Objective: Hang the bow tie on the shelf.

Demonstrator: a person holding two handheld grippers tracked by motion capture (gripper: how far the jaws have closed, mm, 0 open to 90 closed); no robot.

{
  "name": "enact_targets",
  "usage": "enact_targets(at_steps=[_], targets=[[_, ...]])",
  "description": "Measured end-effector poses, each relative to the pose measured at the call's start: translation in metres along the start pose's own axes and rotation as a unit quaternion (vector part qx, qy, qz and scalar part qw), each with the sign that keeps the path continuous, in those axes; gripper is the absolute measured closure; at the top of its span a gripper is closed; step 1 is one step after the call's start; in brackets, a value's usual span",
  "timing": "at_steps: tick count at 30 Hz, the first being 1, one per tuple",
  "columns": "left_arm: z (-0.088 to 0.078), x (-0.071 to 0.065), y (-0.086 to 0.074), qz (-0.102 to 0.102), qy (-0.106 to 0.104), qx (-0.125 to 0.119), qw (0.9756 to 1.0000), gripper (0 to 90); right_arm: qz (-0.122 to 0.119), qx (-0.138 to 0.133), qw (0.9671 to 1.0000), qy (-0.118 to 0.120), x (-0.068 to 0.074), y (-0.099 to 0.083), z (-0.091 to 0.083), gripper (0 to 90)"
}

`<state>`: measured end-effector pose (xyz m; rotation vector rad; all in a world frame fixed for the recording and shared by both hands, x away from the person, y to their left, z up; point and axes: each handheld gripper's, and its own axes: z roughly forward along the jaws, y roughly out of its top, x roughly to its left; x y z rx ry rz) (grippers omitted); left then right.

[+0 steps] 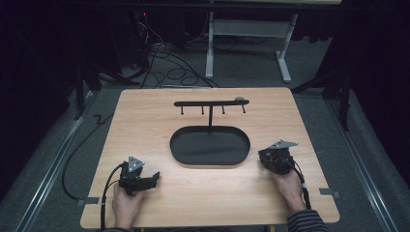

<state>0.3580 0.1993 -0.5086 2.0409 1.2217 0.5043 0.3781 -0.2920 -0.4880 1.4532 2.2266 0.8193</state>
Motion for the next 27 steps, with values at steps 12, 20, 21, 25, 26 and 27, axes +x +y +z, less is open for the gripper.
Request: enact_targets(at_steps=[12,20,21,25,26,27], targets=[[0.0,0.0,0.0,0.0,0.0,0.0,1.0,16.8,-0.007,-0.007,1.0,-0.001,0.0,0.0,-0.004,90.0],[0.0,0.0,0.0,0.0,0.0,0.0,1.0,16.8,0.003,-0.052,0.9986,0.014,-0.002,0.002,-0.026,90.0],[0.0,0.0,0.0,-0.001,0.001,-0.001,1.0,16.8,0.001,-0.07,0.9975,0.014,-0.002,0.003,-0.033,90.0],[0.0,0.0,0.0,-0.001,0.001,-0.002,1.0,16.9,0.003,-0.097,0.995,0.024,-0.003,0.006,-0.046,90.0],[0.0,0.0,0.0,-0.001,0.001,-0.002,1.0,16.9,0.006,-0.101,0.9945,0.026,-0.003,0.007,-0.048,90.0],[0.0,0.0,0.0,-0.001,0.001,-0.002,1.0,16.9,0.009,-0.106,0.9939,0.03,-0.003,0.008,-0.05,90.0]])
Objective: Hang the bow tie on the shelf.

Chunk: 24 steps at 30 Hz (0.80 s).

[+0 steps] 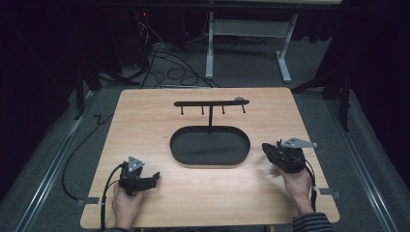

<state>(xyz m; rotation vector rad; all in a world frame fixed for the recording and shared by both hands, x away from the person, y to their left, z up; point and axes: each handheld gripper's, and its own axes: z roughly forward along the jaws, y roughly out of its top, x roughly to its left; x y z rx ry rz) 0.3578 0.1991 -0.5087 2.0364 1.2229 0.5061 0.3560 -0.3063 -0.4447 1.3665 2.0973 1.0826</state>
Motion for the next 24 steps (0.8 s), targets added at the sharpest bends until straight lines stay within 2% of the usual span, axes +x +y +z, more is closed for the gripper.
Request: enact_targets(at_steps=[4,10,20,24], targets=[[0.0,0.0,0.0,0.0,0.0,0.0,1.0,17.0,0.009,-0.022,0.9996,0.012,-0.001,0.004,-0.007,90.0],[0.0,0.0,0.0,0.0,0.0,0.0,1.0,16.9,0.005,-0.051,0.9985,0.022,0.003,0.011,-0.018,90.0],[0.0,0.0,0.0,0.0,0.0,0.0,1.0,16.9,-0.004,-0.081,0.9962,0.03,0.012,0.025,-0.027,90.0],[0.0,0.0,0.0,0.0,0.0,0.0,1.0,16.9,-0.001,-0.091,0.9954,0.029,0.015,0.031,-0.029,90.0]])
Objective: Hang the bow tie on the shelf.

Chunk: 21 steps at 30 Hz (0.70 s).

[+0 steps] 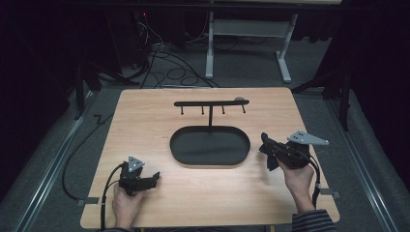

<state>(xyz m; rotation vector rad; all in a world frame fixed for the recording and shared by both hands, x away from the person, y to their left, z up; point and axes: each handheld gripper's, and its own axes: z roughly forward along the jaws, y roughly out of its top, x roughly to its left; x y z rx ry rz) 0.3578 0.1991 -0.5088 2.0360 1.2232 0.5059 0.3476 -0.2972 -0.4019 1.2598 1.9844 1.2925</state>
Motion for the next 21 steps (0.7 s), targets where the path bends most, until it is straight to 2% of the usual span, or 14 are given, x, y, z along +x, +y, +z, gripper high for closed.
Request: enact_targets(at_steps=[7,21], targets=[[0.0,0.0,0.0,0.0,0.0,0.0,1.0,16.9,0.002,-0.01,0.9999,0.0,0.002,0.011,0.004,90.0],[0.0,0.0,0.0,0.0,0.0,0.0,1.0,16.9,0.013,-0.009,0.9999,-0.001,-0.001,0.029,0.013,90.0]])
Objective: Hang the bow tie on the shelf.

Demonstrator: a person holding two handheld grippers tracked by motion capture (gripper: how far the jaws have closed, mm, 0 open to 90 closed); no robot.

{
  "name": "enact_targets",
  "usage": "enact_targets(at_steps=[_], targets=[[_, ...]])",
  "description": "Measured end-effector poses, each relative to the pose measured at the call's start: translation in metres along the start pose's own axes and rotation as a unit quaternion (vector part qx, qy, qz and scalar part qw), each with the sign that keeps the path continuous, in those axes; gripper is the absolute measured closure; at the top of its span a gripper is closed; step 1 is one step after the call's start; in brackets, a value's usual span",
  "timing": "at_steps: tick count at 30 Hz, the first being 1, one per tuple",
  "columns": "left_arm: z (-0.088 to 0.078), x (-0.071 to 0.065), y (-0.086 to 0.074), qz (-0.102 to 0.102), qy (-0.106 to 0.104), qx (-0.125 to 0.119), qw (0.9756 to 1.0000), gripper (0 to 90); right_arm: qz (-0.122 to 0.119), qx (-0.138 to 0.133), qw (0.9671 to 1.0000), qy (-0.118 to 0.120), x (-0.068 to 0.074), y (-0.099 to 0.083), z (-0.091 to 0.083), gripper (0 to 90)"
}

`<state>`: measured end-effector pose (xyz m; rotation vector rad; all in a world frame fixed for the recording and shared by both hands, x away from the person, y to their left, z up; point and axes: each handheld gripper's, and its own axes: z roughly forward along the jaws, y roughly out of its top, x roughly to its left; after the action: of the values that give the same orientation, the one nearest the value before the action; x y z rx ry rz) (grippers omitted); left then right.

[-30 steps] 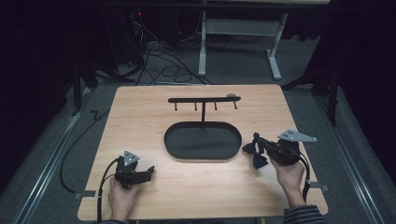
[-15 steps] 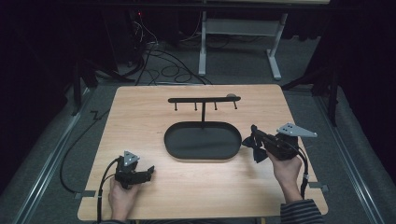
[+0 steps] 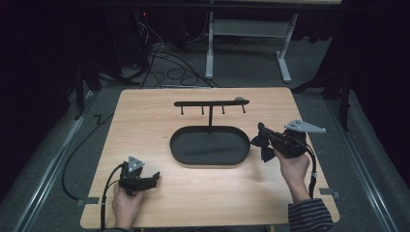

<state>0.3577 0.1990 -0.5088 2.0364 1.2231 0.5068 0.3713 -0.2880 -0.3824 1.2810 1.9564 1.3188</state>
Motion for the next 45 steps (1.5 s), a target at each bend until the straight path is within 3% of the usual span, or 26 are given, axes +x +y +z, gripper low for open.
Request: enact_targets(at_steps=[33,45], targets=[[0.0,0.0,0.0,0.0,0.0,0.0,1.0,17.0,-0.005,-0.008,1.0,-0.002,0.011,0.046,0.033,90.0],[0.0,0.0,0.0,0.001,0.0,0.001,1.0,17.0,-0.005,-0.005,1.0,-0.003,0.017,0.052,0.045,90.0]])
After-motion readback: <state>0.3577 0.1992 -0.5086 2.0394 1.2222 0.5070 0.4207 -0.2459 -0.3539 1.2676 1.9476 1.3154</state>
